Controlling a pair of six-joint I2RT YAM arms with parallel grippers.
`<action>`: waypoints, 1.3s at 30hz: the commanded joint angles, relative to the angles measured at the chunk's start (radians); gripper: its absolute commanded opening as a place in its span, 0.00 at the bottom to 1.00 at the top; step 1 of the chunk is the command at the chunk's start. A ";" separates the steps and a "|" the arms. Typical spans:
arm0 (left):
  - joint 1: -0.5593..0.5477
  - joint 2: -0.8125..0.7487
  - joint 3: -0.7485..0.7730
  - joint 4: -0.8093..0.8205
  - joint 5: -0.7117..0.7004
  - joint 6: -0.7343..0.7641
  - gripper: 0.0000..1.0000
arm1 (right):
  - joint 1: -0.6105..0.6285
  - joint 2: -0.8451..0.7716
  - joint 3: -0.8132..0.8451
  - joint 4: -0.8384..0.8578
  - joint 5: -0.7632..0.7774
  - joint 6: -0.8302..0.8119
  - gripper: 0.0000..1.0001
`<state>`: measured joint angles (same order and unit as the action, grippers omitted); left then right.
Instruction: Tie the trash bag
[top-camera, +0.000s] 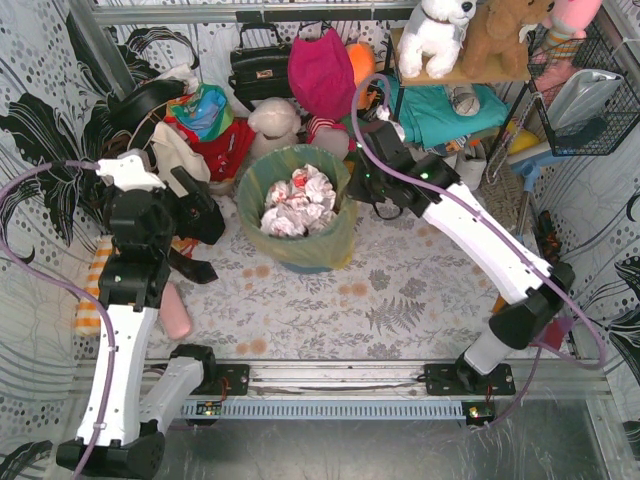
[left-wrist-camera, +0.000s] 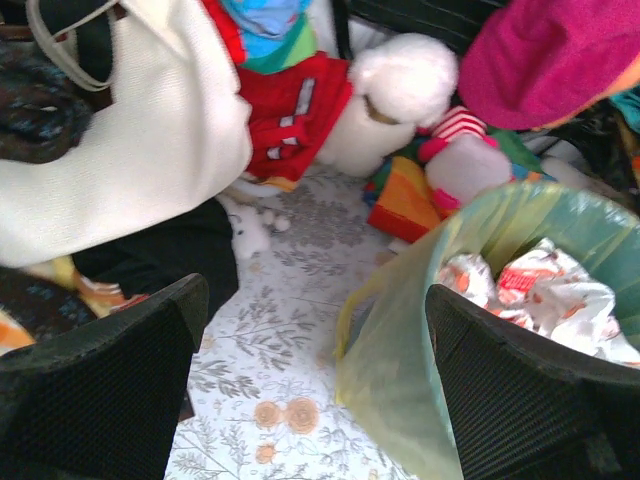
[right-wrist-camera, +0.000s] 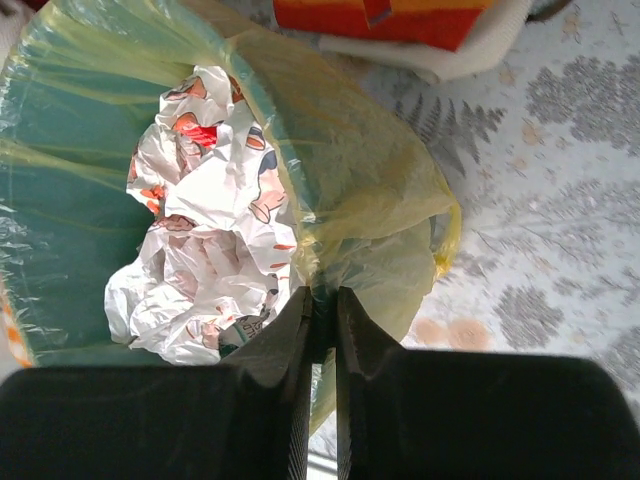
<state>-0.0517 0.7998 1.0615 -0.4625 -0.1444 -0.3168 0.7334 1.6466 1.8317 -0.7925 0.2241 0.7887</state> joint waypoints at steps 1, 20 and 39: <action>-0.002 0.060 0.111 -0.119 0.182 -0.008 0.98 | -0.024 -0.122 -0.069 -0.046 -0.095 -0.136 0.00; -0.462 0.300 0.323 -0.474 0.143 -0.065 0.64 | -0.115 -0.239 -0.174 -0.228 -0.340 -0.359 0.00; -0.633 0.414 0.413 -0.552 0.068 -0.126 0.17 | -0.115 -0.311 -0.240 -0.278 -0.216 -0.359 0.00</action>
<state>-0.6334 1.1820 1.4303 -1.0107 -0.1005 -0.4343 0.6182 1.3712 1.6131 -1.0225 -0.0601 0.4545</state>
